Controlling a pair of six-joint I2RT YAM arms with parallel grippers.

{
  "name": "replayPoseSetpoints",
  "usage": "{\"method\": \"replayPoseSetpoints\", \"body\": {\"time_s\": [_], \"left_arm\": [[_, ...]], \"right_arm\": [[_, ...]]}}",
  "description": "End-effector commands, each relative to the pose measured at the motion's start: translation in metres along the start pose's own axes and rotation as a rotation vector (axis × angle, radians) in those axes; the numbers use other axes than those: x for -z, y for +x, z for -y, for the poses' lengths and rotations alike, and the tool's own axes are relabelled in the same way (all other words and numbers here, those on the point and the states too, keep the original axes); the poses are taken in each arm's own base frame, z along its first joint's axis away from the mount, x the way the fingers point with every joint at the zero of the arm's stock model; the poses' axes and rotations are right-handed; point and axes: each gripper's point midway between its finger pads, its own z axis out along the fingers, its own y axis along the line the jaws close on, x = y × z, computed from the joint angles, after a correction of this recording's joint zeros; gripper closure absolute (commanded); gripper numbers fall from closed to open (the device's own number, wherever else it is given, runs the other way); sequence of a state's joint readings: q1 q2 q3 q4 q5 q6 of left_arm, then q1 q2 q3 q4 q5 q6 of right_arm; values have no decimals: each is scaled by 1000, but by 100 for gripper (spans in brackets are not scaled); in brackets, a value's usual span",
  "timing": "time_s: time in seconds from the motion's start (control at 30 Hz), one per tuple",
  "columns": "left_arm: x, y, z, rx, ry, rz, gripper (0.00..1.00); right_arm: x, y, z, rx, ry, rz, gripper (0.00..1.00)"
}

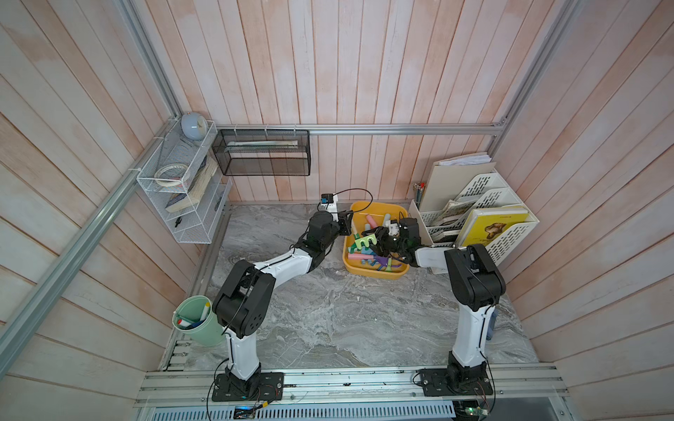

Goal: Take the hand rake out of the storage box
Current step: Place the rake in the storage box.

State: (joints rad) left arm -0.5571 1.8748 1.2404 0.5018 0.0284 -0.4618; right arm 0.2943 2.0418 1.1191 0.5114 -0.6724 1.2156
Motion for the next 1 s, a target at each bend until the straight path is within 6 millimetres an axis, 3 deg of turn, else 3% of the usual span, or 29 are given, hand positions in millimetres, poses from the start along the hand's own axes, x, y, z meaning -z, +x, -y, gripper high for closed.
{"method": "replayPoseSetpoints", "body": {"time_s": [0.0, 0.13, 0.2, 0.27, 0.37, 0.7, 0.83, 0.97], "left_arm": [[12, -26, 19, 10, 69, 75, 100], [15, -24, 20, 7, 82, 77, 100], [16, -24, 21, 7, 83, 77, 100], [17, -24, 22, -2, 89, 74, 100], [16, -24, 22, -14, 83, 64, 100], [7, -12, 15, -22, 57, 12, 100], [6, -13, 12, -32, 34, 4, 100], [8, -23, 6, -62, -39, -18, 100]], "right_arm": [[-7, 1, 3, -37, -17, -3, 46], [-6, 0, -2, -38, -29, 5, 54], [-4, -1, -5, -32, -36, 15, 65], [0, -2, -6, -20, -35, 22, 69], [15, -12, 2, 2, 4, 73, 58], [82, -37, 10, 204, 206, 218, 46], [92, -44, 13, 272, 300, 231, 45], [94, -42, -5, 400, 341, 231, 44]]}}
